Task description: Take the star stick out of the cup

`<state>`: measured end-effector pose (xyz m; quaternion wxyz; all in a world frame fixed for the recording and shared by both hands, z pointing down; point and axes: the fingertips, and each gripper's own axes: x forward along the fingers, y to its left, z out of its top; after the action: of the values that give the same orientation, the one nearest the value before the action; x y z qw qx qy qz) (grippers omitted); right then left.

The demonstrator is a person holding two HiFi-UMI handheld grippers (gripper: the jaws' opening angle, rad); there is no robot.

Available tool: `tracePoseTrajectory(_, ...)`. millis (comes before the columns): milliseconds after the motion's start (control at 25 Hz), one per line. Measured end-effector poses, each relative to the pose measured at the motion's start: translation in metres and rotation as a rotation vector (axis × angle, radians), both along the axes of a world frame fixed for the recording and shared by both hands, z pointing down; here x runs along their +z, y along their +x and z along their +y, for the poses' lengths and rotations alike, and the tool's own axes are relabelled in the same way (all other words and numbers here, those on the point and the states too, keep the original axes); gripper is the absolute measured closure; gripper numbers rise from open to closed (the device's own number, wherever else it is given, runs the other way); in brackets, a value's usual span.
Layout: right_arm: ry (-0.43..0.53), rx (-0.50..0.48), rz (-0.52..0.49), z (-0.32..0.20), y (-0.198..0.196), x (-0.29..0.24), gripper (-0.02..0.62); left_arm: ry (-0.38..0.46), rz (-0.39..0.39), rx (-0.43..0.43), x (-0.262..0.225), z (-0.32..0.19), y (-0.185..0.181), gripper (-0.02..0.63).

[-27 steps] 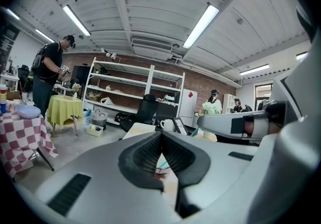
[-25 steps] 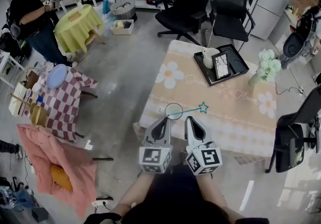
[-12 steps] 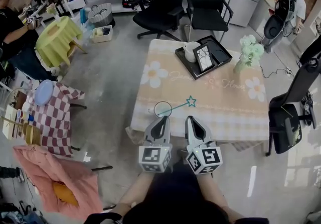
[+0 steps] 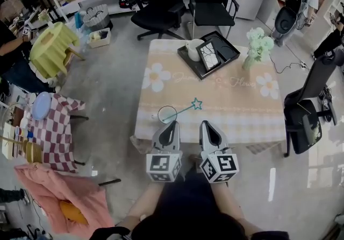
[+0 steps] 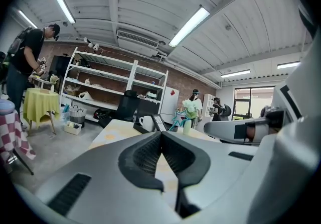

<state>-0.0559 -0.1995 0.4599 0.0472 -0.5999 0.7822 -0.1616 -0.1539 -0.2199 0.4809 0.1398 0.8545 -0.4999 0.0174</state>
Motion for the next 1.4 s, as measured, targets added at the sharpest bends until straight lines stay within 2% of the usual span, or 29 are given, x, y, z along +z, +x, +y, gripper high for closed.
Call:
tracePoseTrajectory(240,0.013,-0.014,-0.021,-0.003,0.003,-0.003,0.574,0.002,-0.003,-0.007,-0.001,-0.001,0.001,0.597)
tracePoseTrajectory(280,0.011,-0.024,-0.024,-0.004,0.001,-0.003,0.55,0.002,-0.002,-0.012,-0.001,-0.002,0.001,0.597)
tracePoseTrajectory(360,0.001,-0.048,-0.034,-0.007,-0.003,-0.001,0.462,0.003,-0.001,-0.021,-0.001,-0.003,-0.001,0.597)
tracePoseTrajectory(440,-0.012,-0.068,-0.041,-0.01,-0.006,0.001,0.425,0.004,0.001,-0.032,-0.001,-0.005,-0.003,0.597)
tracePoseTrajectory(920,-0.027,-0.153,-0.059,-0.04,-0.013,0.003,0.422,0.003,0.0,-0.115,-0.003,-0.025,-0.012,0.597)
tracePoseTrajectory(1400,-0.019,-0.21,-0.102,-0.06,-0.016,-0.001,0.422,0.001,-0.012,-0.14,-0.003,-0.043,-0.007,0.597)
